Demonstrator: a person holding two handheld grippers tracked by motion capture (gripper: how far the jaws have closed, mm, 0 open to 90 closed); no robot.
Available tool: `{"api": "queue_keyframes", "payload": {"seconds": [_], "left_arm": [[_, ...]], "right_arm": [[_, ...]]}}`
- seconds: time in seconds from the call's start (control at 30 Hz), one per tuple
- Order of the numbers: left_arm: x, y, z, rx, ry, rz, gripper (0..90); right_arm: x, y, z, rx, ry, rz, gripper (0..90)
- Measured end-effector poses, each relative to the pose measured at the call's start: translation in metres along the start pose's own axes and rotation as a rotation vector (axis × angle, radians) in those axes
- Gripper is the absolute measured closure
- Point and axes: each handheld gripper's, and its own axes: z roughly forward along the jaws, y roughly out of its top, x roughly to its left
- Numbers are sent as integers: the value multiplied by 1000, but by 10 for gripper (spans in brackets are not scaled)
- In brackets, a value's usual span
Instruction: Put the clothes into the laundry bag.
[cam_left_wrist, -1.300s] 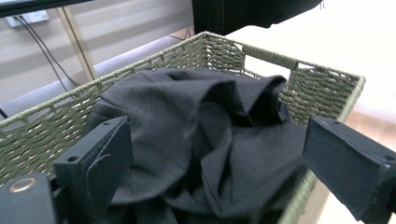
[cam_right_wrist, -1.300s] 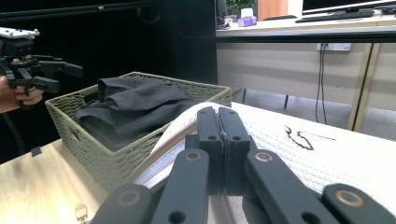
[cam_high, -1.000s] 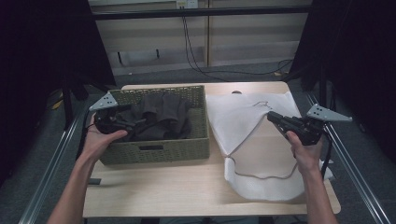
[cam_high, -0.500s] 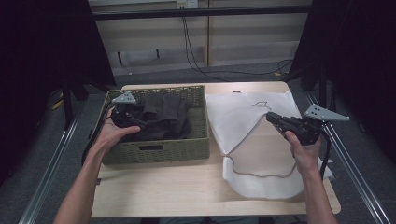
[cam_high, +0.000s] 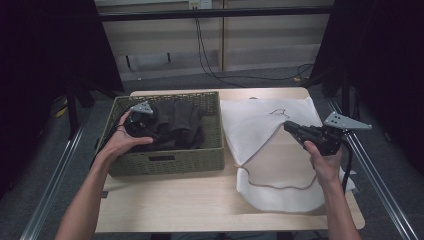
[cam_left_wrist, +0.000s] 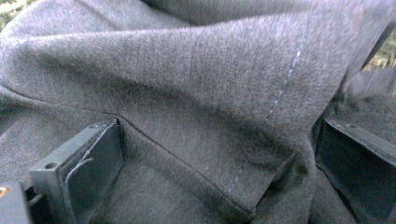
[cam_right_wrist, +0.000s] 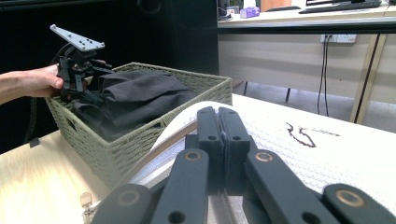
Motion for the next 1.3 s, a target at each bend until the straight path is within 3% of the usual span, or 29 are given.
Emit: {"api": "queue_keyframes", "payload": {"seconds": [0.07, 0.17, 0.2, 0.37, 0.4, 0.57, 0.6, 0.67, 0.7, 0.73, 0.8, 0.93, 1.1, 1.27, 1.3], "left_arm": [[3, -4, 1, 20, 10, 20, 9], [5, -5, 3, 38, 33, 7, 0], [4, -4, 6, 48, 49, 39, 0], [5, -5, 15, 75, 60, 42, 0], [6, -7, 22, 102, 65, 65, 0], [5, -8, 29, 147, 18, 71, 0], [5, -8, 30, 176, -10, 74, 0], [5, -8, 33, 192, 1, 85, 0], [3, -9, 39, 259, 8, 105, 0], [2, -10, 43, 281, 14, 126, 0], [2, -10, 45, 291, 24, 138, 0], [3, -11, 47, 289, 17, 122, 0], [4, -13, 57, 355, 31, 161, 0], [3, -12, 60, 366, 37, 159, 0], [1, -10, 62, 406, 61, 164, 1]], "right_arm": [[0, 0, 0, 4, -2, -5, 893], [1, 0, 1, 4, -3, -1, 893], [1, 0, 1, 8, -2, -4, 893], [1, -1, 2, 9, -3, -5, 893], [1, -1, 2, 7, -3, -7, 893], [1, -1, 2, 8, -3, -9, 893], [1, -1, 2, 8, -4, -9, 893], [0, -1, 2, 8, -3, -9, 893], [0, -1, 3, 7, -2, -9, 893], [1, -1, 3, 8, 1, -4, 892], [1, -1, 3, 10, 0, -4, 893], [0, -3, 4, 16, 2, -9, 893], [0, -3, 5, 22, 2, -6, 892], [1, -4, 6, 23, 2, -8, 893], [1, -4, 6, 23, 3, -7, 892]]}}
